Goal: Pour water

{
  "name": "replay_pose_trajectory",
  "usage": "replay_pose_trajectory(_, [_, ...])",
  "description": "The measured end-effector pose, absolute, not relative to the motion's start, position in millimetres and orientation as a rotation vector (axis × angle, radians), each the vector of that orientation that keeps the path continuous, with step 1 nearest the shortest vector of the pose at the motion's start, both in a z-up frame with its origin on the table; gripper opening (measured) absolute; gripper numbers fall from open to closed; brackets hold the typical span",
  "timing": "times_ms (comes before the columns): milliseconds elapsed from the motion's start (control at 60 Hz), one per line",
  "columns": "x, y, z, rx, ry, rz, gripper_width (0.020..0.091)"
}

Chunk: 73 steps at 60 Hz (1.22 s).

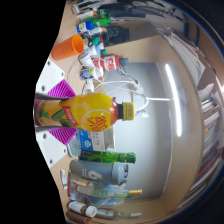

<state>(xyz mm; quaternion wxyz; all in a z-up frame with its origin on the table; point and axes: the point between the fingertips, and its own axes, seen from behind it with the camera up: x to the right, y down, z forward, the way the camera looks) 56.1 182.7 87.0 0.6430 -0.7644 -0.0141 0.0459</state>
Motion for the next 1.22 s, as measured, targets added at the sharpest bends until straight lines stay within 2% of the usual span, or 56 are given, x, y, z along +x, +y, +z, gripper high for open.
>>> replay_pose_trajectory(100, [53, 189, 87, -1.722, -0.058, 0.086, 0.0371])
replay_pose_trajectory(183, [44, 187, 72, -1.755, -0.103, 0.087, 0.0392])
replay_pose_trajectory(333, [46, 187, 74, -1.720, -0.089, 0.076, 0.0388])
replay_pose_trajectory(367, [46, 188, 74, -1.721, -0.086, 0.077, 0.0407])
replay_pose_trajectory(467, [49, 185, 72, -1.757, -0.086, 0.064, 0.0543])
replay_pose_trajectory(550, [50, 173, 57, -1.853, -0.068, 0.075, 0.0794])
replay_pose_trajectory(583, [48, 166, 57, -1.863, -0.069, 0.100, 0.0857])
replay_pose_trajectory(733, [50, 111, 70, -1.854, -0.074, 0.152, 0.0845])
replay_pose_trajectory(950, [71, -11, 100, -1.808, -0.049, 0.164, 0.0844])
replay_pose_trajectory(1133, [83, -105, 107, -1.762, -0.003, 0.207, 0.0843])
replay_pose_trajectory(1217, [84, -143, 102, -1.736, -0.028, 0.204, 0.0842])
